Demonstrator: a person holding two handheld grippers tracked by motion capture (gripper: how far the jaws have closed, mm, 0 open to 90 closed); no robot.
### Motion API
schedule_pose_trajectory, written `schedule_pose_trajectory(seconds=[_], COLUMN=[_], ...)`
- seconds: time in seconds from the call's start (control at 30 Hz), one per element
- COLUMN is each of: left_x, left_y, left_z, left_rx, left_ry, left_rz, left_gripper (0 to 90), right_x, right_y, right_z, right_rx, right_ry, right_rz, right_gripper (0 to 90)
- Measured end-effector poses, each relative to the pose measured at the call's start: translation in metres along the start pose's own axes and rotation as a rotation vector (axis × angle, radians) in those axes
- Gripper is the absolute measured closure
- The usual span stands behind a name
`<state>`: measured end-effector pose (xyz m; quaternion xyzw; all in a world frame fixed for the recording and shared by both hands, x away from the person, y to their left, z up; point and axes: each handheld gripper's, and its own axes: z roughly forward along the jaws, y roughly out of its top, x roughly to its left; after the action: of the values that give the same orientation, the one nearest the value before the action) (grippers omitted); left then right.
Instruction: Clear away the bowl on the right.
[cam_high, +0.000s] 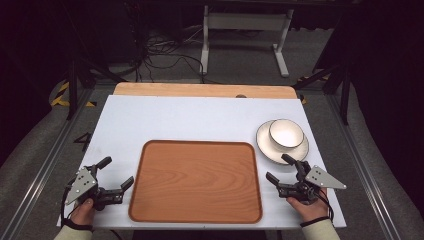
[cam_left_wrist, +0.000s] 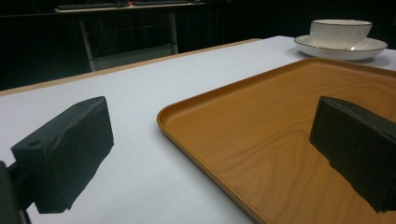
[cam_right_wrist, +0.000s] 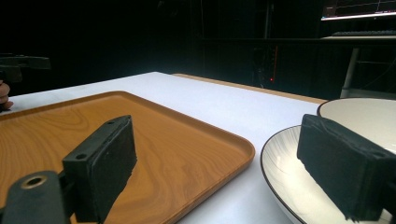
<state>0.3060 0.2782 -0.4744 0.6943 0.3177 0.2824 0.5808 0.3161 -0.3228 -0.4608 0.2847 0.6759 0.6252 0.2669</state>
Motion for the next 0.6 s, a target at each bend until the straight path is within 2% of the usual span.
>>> schedule_pose_trajectory(seconds=[0.6], left_x=[0.0001], left_y=[0.0001], left_z=[0.0002], left_rx=[0.002], left_ry=[-0.002], left_rz=[0.000], left_gripper=[0.3], right_x=[-0.0002], right_y=[0.0001], right_z=[0.0003], right_rx=[0.003], right_ry=[0.004], right_rz=[-0.001], right_gripper=[12.7])
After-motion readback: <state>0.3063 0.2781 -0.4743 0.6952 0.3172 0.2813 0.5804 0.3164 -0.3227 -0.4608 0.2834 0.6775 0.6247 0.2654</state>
